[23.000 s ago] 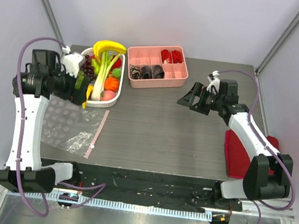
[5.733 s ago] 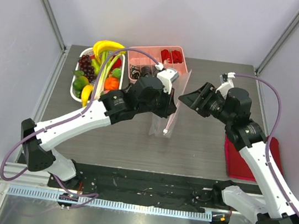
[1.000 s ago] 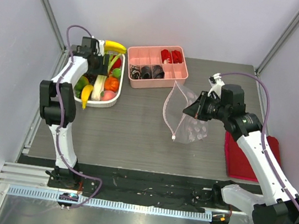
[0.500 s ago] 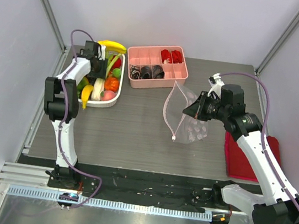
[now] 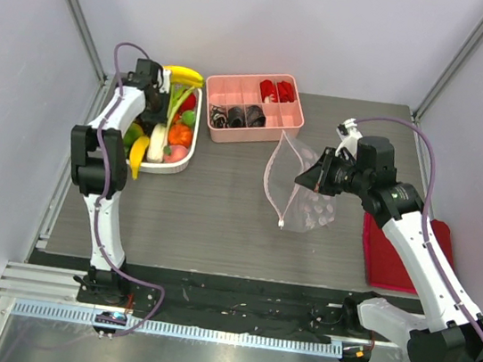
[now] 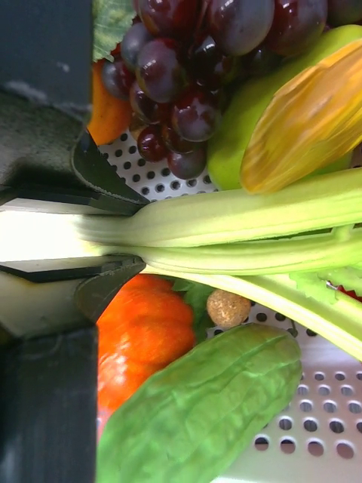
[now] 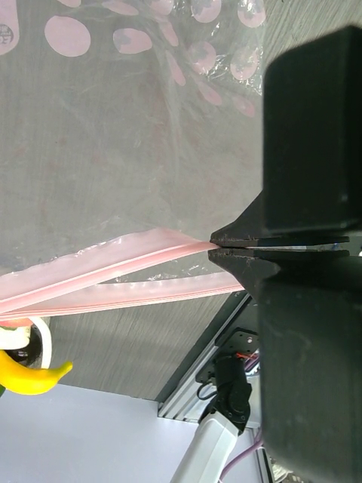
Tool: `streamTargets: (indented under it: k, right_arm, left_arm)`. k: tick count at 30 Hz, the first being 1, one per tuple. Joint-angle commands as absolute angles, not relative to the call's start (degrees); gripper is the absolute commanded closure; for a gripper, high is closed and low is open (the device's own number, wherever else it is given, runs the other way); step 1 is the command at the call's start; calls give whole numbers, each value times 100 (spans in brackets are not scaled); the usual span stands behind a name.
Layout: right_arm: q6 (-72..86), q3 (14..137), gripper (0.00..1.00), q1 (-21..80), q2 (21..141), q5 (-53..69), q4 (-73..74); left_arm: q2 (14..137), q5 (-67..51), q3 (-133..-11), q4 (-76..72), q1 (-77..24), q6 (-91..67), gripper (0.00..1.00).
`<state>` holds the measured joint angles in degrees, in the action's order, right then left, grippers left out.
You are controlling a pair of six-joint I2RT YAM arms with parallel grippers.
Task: Place the food in the zip-top bag and seal the zipper
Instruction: Pick up the fake vegetable from the bin.
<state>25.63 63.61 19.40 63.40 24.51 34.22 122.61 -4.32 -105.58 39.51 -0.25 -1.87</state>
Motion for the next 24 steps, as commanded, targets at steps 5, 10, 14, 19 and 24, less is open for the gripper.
streamTargets:
  k: [5,10,14,19,24]
  right_arm:
    - [2619,6337,99,1951,6223,2566,3138]
    - [2610,6311,99,1942,6196,2558,3129]
    - [2628,6302,99,1951,6187,2558,3120]
    - [2637,6302,99,1951,6196,2575,3094]
    - [2646,6310,99,1951,6196,2584,3076]
  left_arm:
    - [11962,-413,-11337,4561,-26,122,91]
    - [12120,-360,-11724,4851,-18,255,92]
    - [12111,-430,-11804,5000,-18,307,92]
    - [12111,-597,-11821,5282,-26,246,92]
    - [12102,-756,-11733,5467,-26,193,92]
